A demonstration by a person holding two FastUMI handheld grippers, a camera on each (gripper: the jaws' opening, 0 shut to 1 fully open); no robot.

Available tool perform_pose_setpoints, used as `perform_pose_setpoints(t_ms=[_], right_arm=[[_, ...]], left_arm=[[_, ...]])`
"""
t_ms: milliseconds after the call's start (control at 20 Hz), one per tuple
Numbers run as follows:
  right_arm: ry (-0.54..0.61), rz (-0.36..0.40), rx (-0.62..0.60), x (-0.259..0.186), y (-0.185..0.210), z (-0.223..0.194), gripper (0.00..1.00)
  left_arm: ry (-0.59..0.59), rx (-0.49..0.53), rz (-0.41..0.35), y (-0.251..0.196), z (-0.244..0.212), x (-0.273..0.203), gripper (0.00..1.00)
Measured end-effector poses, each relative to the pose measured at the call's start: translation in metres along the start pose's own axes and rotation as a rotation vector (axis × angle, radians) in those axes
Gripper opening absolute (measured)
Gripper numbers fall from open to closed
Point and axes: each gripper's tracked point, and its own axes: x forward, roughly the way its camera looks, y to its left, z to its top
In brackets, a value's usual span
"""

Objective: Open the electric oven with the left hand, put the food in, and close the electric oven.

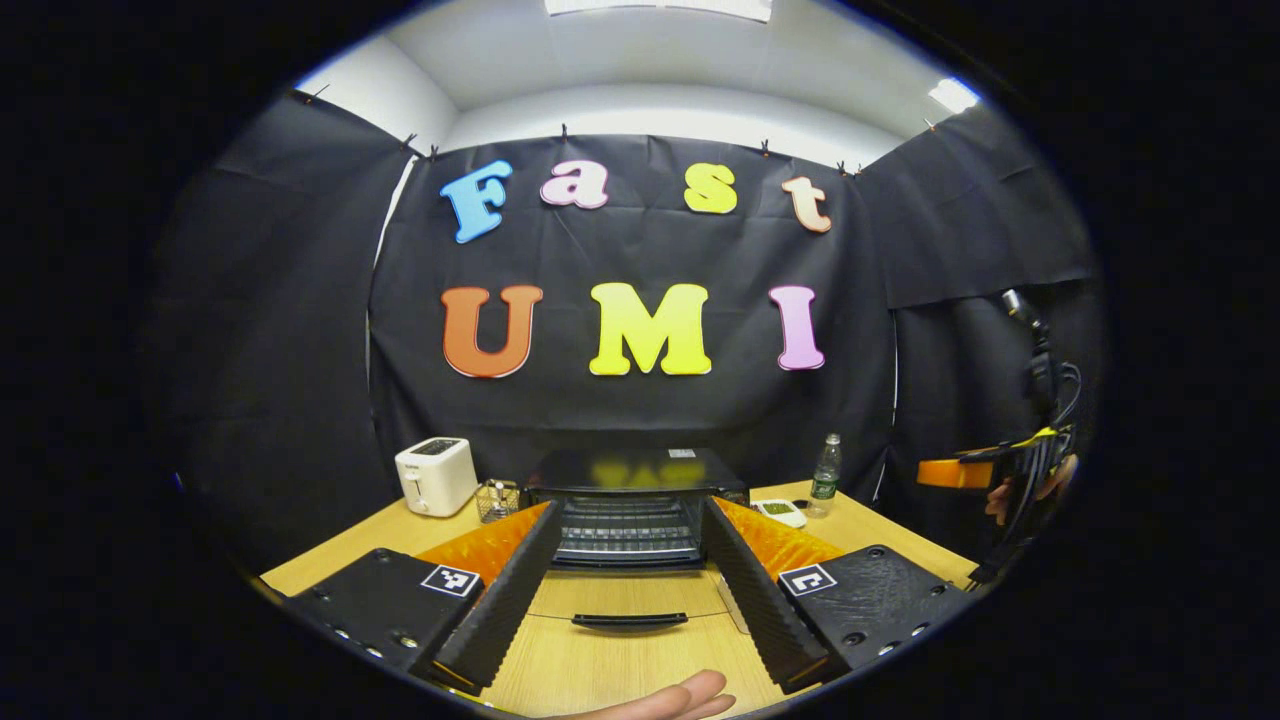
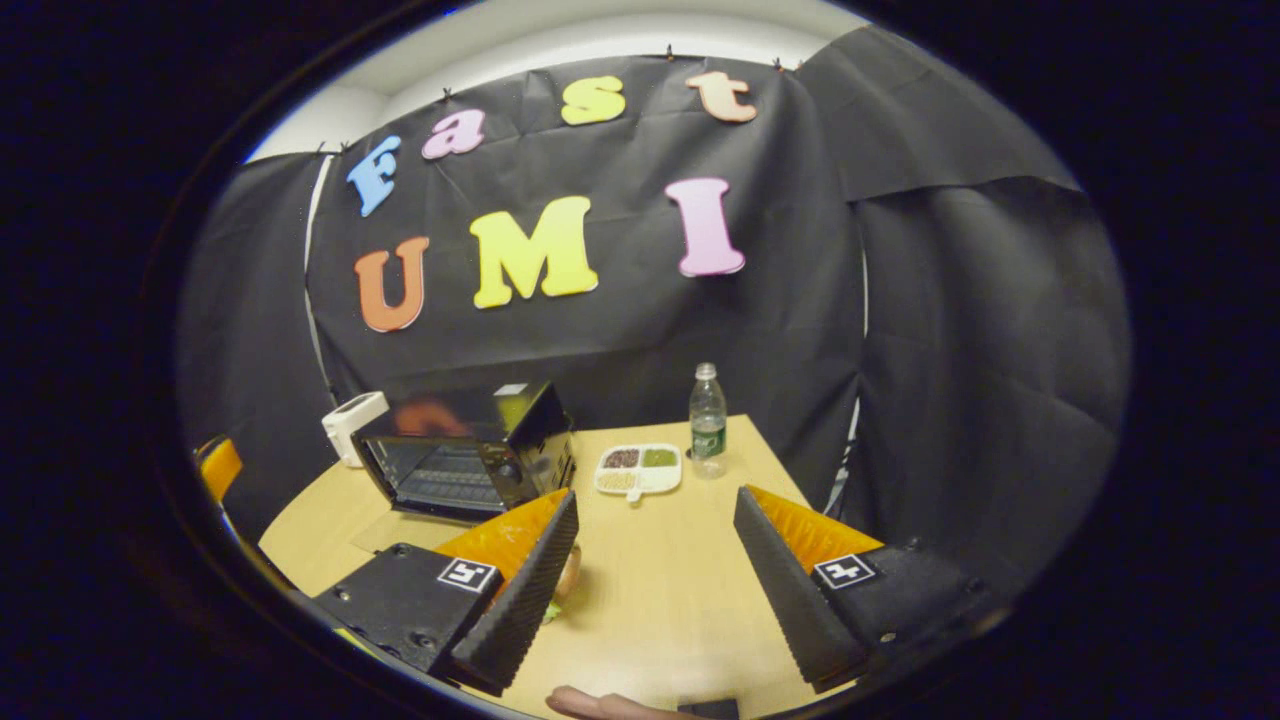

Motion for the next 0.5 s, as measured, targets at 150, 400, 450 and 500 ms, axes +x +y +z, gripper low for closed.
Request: perform_pose_setpoints(t_ms=[150,400,450,500], right_arm=[[0.203,0.124,0.028,0.044,0.021,-0.033,0.99],[0.515,0.317,0.130,0.096,0.053,-0.093,0.87],[0.569,0.346,0.156,0.101,0.059,-0.101,0.98],[0.614,0.376,0.182,0.106,0.065,-0.107,0.98]], left_arm=[[-0.045,0.018,0.025,0.009,0.011,-0.009,0.93],[-0.023,0.026,0.090,0.032,0.003,-0.007,0.93],[-0.015,0.024,0.099,0.034,0.000,-0.004,0.93],[-0.002,0.021,0.106,0.034,-0.001,-0.002,0.93]])
